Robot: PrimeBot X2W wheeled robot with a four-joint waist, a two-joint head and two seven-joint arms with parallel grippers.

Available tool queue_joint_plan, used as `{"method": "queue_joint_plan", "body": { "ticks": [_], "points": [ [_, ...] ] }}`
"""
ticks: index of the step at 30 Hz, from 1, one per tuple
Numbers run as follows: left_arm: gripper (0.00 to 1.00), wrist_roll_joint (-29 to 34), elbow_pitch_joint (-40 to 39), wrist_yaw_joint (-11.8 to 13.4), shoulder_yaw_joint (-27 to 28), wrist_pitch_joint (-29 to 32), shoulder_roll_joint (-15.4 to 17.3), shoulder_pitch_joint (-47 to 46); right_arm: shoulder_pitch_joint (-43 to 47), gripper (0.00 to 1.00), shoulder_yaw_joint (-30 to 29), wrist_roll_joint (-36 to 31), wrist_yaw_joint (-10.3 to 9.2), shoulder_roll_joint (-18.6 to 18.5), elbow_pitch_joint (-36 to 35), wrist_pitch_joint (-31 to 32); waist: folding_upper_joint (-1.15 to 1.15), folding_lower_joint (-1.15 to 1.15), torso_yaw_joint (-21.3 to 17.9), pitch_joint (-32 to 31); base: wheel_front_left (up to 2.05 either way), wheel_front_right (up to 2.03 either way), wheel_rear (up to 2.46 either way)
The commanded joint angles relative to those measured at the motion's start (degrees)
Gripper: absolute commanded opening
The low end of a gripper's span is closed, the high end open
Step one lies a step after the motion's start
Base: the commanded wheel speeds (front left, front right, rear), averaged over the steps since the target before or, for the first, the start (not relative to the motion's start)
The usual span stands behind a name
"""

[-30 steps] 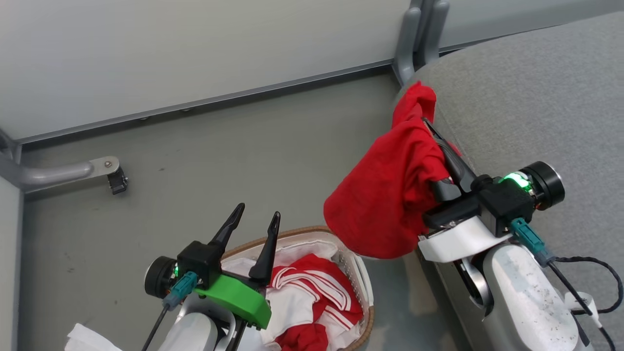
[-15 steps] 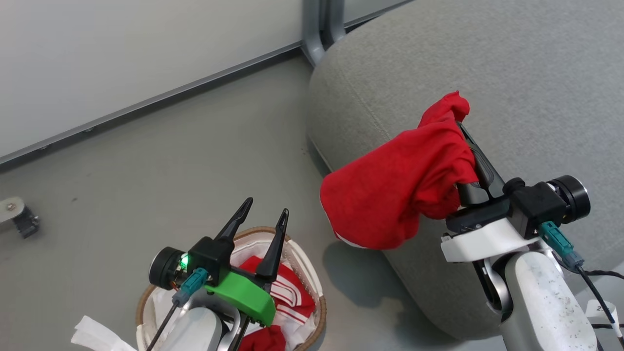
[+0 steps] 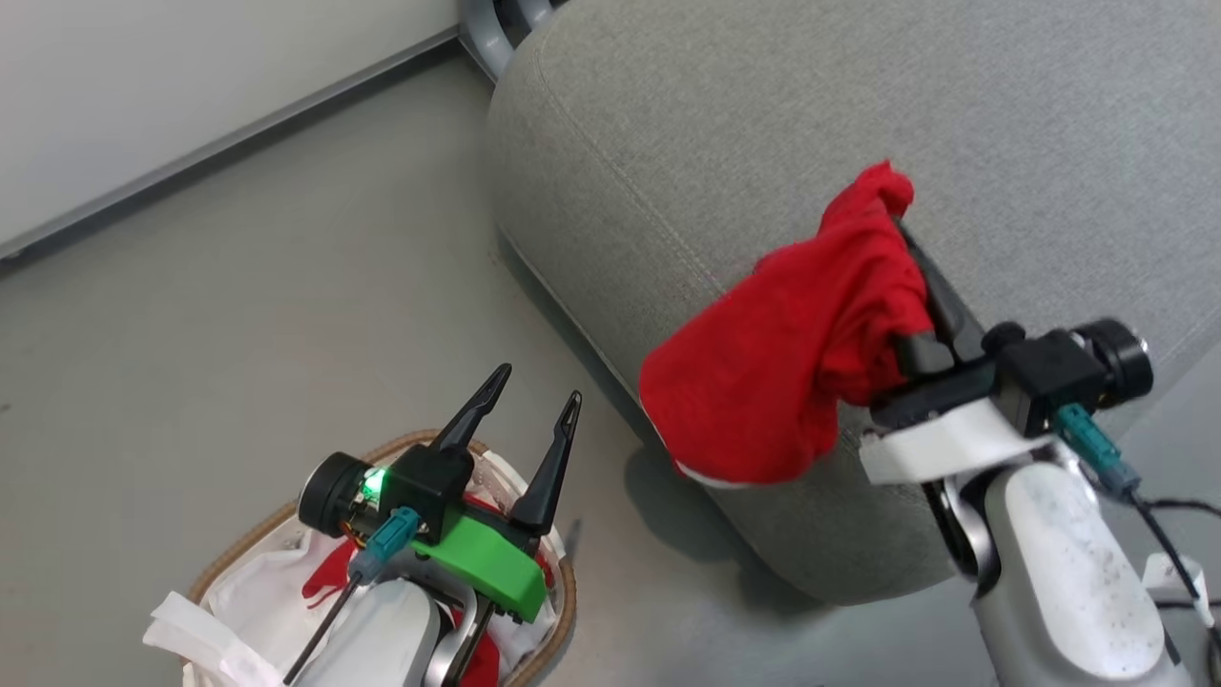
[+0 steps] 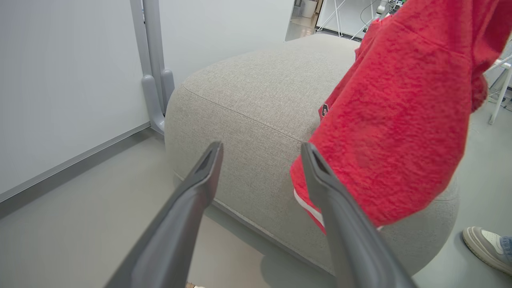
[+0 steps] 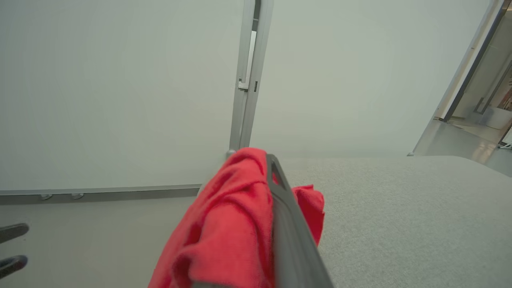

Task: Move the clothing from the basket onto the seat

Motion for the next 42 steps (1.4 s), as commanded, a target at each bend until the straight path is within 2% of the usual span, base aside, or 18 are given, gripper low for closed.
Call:
{"method": "queue_joint_plan", "body": {
  "ticks": [1,6,13,18,22,27,31,36,41,42],
  "points": [
    [1.00,0.68,-0.18,-0.12,-0.17,-0.01,0.55,-1.27,-2.43,0.00,-0.31,-0.53,-0.08,-0.05,0.12,-0.13,0.00,0.00,1.01,2.33,0.00,0.00,0.00],
    [1.00,0.28,-0.41,-0.13,-1.22,-0.01,1.09,-3.53,-12.25,0.00,-2.23,-2.13,-0.08,-0.08,1.49,-0.14,0.00,0.00,4.23,6.55,0.00,0.00,0.00],
    [1.00,0.75,-0.98,-0.13,-3.49,-0.01,1.36,-7.89,-30.21,0.00,-11.56,-10.93,-0.09,-0.48,3.33,-0.13,0.00,0.00,10.80,13.57,0.00,0.00,0.00],
    [1.00,1.40,-2.31,-0.13,-4.81,-0.01,0.60,-10.28,-40.39,0.00,-20.76,-13.92,-0.08,-4.86,5.15,-0.13,0.00,0.00,15.45,17.33,0.00,0.00,0.00],
    [1.00,1.66,-3.31,-0.13,-5.13,-0.01,-0.13,-11.83,-45.44,0.00,-25.74,-14.14,-0.08,-9.37,8.08,-0.13,0.00,0.00,18.62,20.40,0.00,0.00,0.00],
    [1.00,1.98,-3.50,-0.13,-5.58,0.00,-1.11,-13.17,-45.18,0.00,-28.82,-16.74,-0.08,-14.04,14.05,-0.09,0.00,0.00,22.29,23.22,0.00,0.00,0.00],
    [1.00,2.62,-3.86,-0.13,-5.92,0.00,-1.71,-14.19,-43.03,0.00,-31.39,-18.54,-0.08,-15.77,19.92,-0.09,0.00,0.00,24.26,25.37,0.00,0.00,0.00],
    [1.00,3.68,-3.70,-0.13,-5.32,0.00,-1.90,-14.65,-39.82,0.00,-32.35,-18.59,-0.09,-15.45,24.77,-0.09,0.00,0.00,24.91,27.02,0.00,0.00,0.00],
    [1.00,4.12,-3.11,-0.13,-4.79,0.00,-1.77,-14.49,-36.71,0.00,-33.73,-17.43,-0.08,-13.71,24.47,-0.08,0.00,0.00,23.91,27.38,0.00,0.00,0.00],
    [1.00,4.12,-3.08,-0.13,-4.75,0.00,-1.78,-14.55,-35.91,0.03,-33.70,-17.17,-0.09,-13.41,24.33,-0.08,0.00,0.00,23.58,27.29,0.00,0.00,0.00]
  ]
}}
